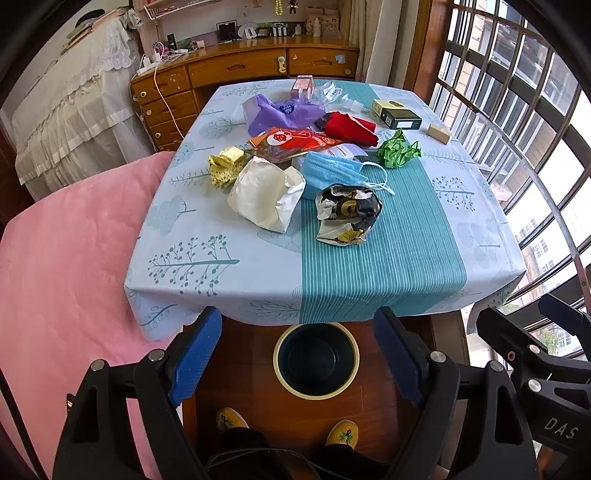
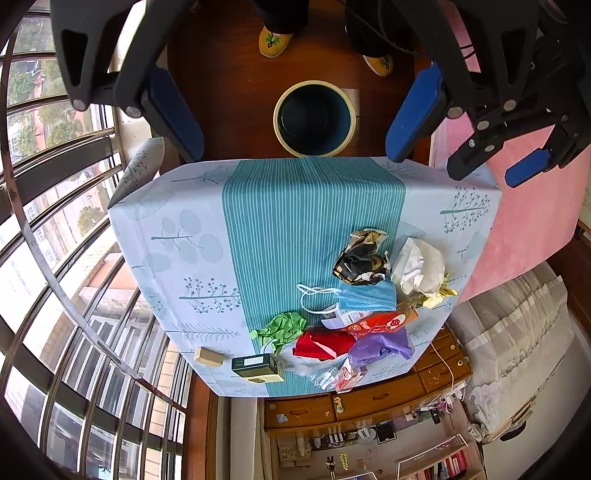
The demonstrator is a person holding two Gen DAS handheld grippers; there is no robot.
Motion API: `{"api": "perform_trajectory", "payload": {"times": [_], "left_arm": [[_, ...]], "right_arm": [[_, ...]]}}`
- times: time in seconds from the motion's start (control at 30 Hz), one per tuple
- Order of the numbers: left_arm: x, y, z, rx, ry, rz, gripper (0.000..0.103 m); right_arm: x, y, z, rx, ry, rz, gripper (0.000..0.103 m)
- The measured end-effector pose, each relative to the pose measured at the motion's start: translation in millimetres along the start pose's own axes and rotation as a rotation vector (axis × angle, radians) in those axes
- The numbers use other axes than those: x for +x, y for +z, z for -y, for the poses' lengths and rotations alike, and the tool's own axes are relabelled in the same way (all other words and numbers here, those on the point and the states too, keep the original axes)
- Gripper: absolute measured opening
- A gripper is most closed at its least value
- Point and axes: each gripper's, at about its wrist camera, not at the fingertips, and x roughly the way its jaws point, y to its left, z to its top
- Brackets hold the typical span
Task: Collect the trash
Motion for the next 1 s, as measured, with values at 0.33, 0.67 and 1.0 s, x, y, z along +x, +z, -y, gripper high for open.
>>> {"api": "perform_trajectory", "payload": {"times": [0.33, 0.67, 1.0], "left_arm": [[-9, 3, -4, -0.009, -0.001, 0.043, 0.083], [-10, 0, -5, -0.017, -0.002, 0.048, 0.083], [-12, 0, -4, -0.024, 0.005, 0.049, 0.083]], "right_arm": [[-7, 1, -1, 0.007, 0.011, 0.030, 0.100], [-10, 3, -2, -0.003, 0.019, 0.042, 0.100], [-11, 3, -2, -0.011, 0.026, 0.043, 0.100]]}}
